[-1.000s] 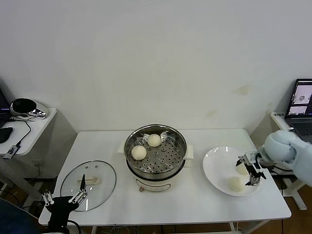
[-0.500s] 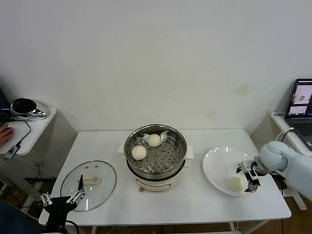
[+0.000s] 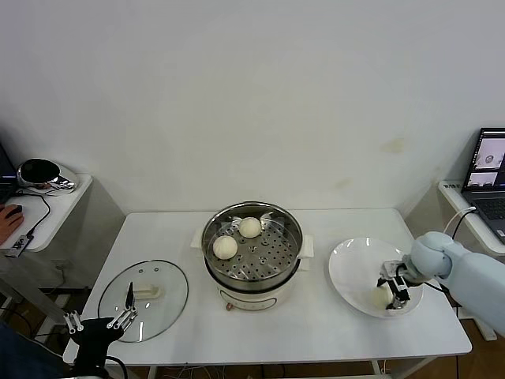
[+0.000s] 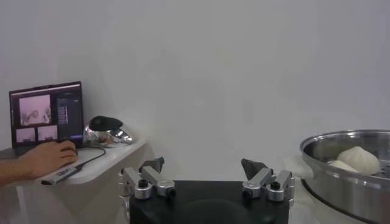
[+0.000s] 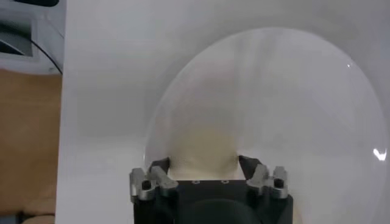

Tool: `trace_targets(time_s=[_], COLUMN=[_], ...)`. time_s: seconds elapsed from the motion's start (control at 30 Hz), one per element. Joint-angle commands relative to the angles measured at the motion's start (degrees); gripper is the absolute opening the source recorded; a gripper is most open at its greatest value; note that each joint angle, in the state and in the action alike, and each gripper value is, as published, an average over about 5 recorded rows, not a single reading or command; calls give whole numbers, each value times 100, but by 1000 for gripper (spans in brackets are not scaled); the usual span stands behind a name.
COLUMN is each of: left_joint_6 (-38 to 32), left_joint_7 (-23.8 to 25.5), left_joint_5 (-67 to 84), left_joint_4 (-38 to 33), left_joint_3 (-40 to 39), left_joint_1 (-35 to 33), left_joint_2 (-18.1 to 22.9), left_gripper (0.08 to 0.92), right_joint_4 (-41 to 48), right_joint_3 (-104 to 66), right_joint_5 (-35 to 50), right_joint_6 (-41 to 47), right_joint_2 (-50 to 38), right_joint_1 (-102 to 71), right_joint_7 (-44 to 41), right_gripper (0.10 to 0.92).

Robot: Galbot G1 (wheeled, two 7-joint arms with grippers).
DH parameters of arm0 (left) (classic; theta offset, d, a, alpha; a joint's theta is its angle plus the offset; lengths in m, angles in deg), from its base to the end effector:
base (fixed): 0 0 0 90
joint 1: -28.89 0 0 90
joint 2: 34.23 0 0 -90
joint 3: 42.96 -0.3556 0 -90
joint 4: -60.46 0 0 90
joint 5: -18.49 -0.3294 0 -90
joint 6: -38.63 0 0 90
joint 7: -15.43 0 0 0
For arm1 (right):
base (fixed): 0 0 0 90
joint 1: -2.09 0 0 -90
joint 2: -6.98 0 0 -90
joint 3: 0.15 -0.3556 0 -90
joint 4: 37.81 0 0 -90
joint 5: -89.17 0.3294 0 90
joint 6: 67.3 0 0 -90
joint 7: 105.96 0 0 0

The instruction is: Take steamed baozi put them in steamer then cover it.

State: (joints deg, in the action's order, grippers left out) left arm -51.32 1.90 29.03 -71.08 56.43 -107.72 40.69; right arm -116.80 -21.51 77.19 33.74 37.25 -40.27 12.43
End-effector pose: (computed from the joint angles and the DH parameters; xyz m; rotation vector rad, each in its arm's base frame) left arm 0.0785 0.0745 -0.2606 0.2720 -3.0653 -0.1941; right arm 0.4274 -0.2097 -0.2304 1.2381 -1.2868 1.3788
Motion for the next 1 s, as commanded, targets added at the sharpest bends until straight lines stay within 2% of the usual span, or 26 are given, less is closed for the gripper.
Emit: trace_targets(time_s=[0.03,0.3,0.47,0.73,1.0], left_joint_6=[-5,-16,-18,-29,-54], left_joint_7=[-5,-5,-6,-10,-16], left_joint_5=[16,38,59,84,76], left_joint_4=[5,23,17,-6,-30], left_joint_3=[8,-8,-24,-31,-16], left_joint_1=[-3,31,57,64,67], left_joint_2=[-22,-50,-78,-87,-61], left_gripper=[823,823,823,823,823], right_joint_4=[31,-181,-238,-318,-400], right_joint_3=[60,647,1164,2267,2705], right_joint_5=[119,733,1241,2052,2593], right_joint_6=[-4,-15,-38,-39,-400], right_joint_2=[-33,-299,-151,862,2234], right_joint_1=[256,1729,3066,4945,5036], right_joint_7=[-20,-232,-377,-264,159], right_gripper=[592,585,586,588,591])
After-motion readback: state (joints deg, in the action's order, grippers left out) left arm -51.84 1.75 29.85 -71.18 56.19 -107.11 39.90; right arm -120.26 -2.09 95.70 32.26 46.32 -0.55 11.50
